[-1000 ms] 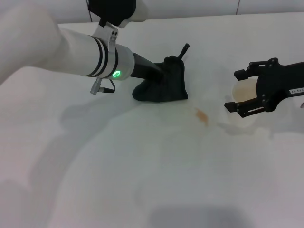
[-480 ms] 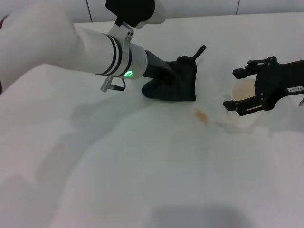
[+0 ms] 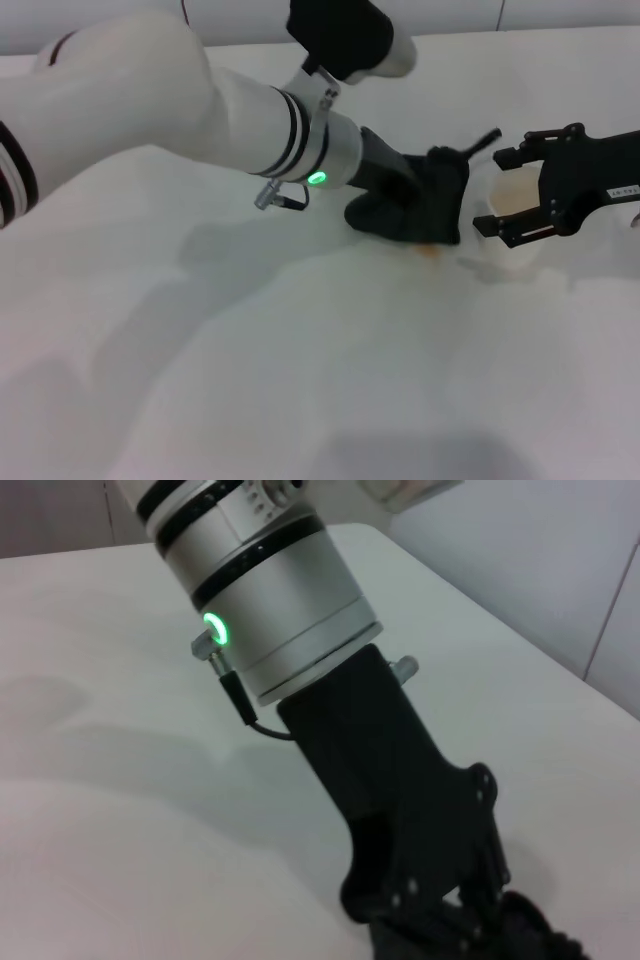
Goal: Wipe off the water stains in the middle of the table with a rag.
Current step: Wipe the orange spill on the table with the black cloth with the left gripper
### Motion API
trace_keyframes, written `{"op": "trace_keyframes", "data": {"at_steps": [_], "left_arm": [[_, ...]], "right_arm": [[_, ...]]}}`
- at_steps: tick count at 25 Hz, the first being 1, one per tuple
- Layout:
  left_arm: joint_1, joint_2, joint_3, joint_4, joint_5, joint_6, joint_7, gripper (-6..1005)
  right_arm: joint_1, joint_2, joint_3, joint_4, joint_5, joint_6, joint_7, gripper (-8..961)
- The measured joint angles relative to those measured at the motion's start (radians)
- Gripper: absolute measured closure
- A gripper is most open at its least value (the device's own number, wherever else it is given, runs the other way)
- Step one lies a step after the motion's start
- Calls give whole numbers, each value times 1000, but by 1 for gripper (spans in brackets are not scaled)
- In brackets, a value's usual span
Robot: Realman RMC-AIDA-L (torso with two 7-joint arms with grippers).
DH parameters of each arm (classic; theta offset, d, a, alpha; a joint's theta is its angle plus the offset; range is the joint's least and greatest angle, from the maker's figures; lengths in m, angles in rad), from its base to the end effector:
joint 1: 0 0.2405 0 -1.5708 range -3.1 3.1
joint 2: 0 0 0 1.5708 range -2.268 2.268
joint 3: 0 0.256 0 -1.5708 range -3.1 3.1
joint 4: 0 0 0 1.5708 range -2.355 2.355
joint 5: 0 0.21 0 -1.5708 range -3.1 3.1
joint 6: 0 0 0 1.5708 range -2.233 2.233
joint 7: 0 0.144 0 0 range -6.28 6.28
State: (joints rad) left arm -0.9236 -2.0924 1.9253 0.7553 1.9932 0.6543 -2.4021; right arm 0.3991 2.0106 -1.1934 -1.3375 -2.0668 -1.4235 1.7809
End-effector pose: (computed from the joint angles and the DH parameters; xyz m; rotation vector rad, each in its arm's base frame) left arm -0.1026 0.3947 -0.1410 -2.7224 -0.5374 0.0153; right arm 0.2040 0.3472 0.0451 -2.7581 0.2631 0.1057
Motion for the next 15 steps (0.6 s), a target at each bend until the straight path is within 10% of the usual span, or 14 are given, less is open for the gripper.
{"op": "trace_keyframes", "data": {"at_steps": [15], "left_arm": [[5, 0, 28, 20, 3, 108, -9, 919]], "right_arm": [[-5, -1, 0, 1, 0, -1, 0, 86]]}}
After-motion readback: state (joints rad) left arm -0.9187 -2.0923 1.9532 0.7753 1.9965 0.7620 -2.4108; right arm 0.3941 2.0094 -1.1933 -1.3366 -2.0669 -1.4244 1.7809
